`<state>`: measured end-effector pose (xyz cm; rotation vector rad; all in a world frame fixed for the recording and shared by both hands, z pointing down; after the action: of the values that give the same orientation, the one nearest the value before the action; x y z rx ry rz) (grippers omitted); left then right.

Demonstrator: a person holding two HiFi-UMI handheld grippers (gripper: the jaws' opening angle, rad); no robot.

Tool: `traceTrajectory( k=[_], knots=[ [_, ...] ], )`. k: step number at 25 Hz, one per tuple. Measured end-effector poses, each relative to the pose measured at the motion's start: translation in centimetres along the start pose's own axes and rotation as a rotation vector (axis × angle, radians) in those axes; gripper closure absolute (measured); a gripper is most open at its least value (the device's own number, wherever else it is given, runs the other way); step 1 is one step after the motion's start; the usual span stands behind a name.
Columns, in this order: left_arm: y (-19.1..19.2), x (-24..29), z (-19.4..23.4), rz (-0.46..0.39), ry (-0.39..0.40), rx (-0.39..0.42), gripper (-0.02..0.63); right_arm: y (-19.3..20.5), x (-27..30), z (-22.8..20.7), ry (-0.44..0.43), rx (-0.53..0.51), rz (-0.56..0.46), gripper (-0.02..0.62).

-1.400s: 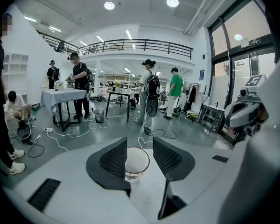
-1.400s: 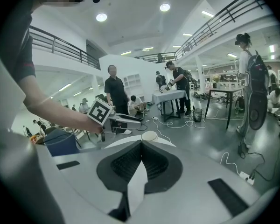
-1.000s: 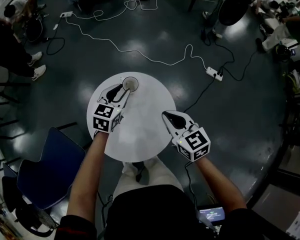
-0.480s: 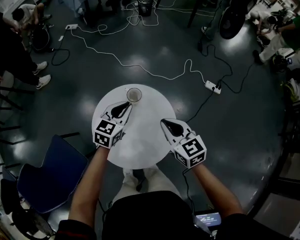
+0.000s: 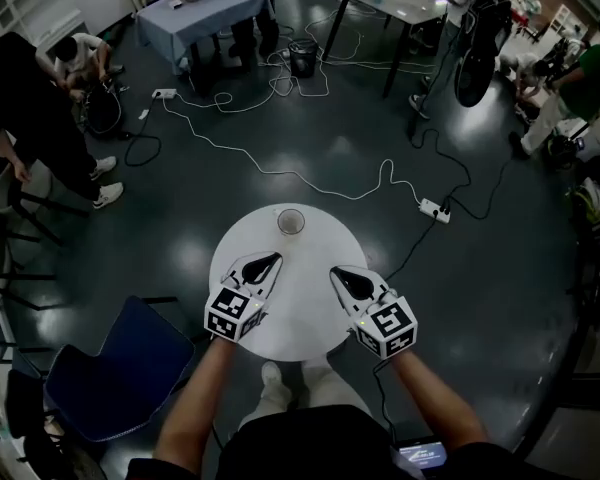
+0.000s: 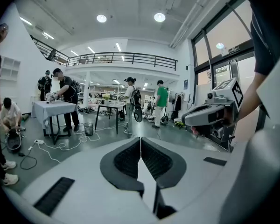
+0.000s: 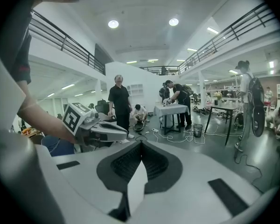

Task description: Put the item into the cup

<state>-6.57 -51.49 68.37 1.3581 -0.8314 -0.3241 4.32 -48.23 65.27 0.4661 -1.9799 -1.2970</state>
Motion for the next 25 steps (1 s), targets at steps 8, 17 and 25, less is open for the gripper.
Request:
traceTrajectory(
  k=[8,17,25],
  knots=[
    [-4.6,-7.2,-1.1,-0.079,0.006,0.064,0.587,-4.1,-0.6,5.7,-0.012,-0.02,-0.063,0.578],
    [-9.0,-15.2,-2.4,-0.158,-0.002,0.099,0.588,-8.2,-2.3,12.2,-0.019,-0.042,-0.136,0.58],
    [-10.6,-22.2,-3.0,-0.208,-0.015,0.124,0.588,-11.2,-4.0,18.5,-0.022,-0.082,-0.213,0.578]
  ],
)
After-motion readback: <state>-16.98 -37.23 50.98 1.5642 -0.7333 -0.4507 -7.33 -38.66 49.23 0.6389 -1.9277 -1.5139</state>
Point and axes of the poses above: the fingertips, and each gripper's own axes: x forward along the fingers, z to its left, y out of its underside, the point moved 1 cm from there along -x, backward along the fingers, and after that the axes turned 8 degrees about x, right-handed, at the moved point
